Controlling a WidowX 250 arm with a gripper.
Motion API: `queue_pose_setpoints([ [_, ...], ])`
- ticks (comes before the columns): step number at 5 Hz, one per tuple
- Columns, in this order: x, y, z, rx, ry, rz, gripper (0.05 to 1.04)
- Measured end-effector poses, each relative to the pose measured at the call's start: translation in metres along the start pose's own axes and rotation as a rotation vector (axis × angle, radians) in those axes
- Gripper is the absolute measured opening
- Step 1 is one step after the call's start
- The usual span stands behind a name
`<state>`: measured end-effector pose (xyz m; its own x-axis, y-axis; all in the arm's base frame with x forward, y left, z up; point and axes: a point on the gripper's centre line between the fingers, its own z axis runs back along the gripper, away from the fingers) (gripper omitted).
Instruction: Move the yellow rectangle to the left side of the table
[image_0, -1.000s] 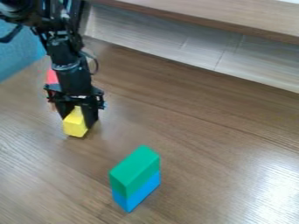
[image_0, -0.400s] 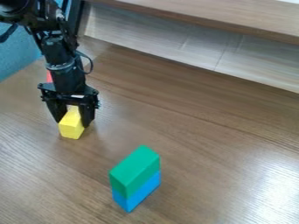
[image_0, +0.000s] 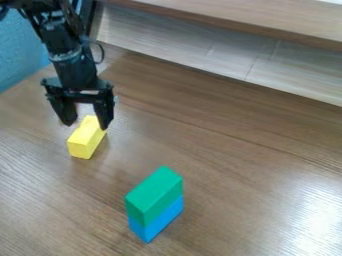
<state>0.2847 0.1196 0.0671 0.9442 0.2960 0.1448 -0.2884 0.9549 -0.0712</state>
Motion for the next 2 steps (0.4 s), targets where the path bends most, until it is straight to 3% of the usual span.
queue_pose_setpoints([
  [2,0.023,-0.024,0.044,-0.027,-0.095,-0.008,1.000],
])
